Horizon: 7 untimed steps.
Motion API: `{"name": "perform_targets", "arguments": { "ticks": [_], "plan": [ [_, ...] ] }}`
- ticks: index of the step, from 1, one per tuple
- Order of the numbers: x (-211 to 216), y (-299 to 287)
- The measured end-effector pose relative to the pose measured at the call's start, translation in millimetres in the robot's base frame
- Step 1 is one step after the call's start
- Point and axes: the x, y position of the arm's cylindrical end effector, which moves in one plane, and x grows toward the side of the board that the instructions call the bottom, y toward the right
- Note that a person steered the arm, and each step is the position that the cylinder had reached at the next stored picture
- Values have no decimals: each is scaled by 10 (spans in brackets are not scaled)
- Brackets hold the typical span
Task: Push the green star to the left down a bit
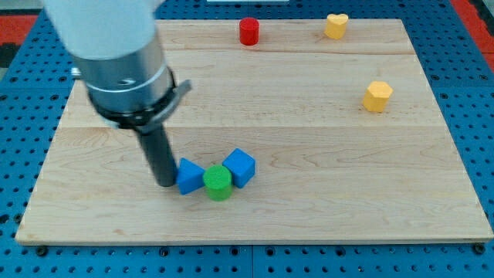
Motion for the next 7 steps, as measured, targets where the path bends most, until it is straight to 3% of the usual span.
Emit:
{"name": "perform_targets", "arguments": {
  "ticks": [1, 2, 3, 4, 5, 7],
  "plan": [
    [-159, -456],
    [-1090, -94],
    [-2071, 761],
    [-2954, 220],
    [-3442, -680],
    [-3208, -907]
  ]
}}
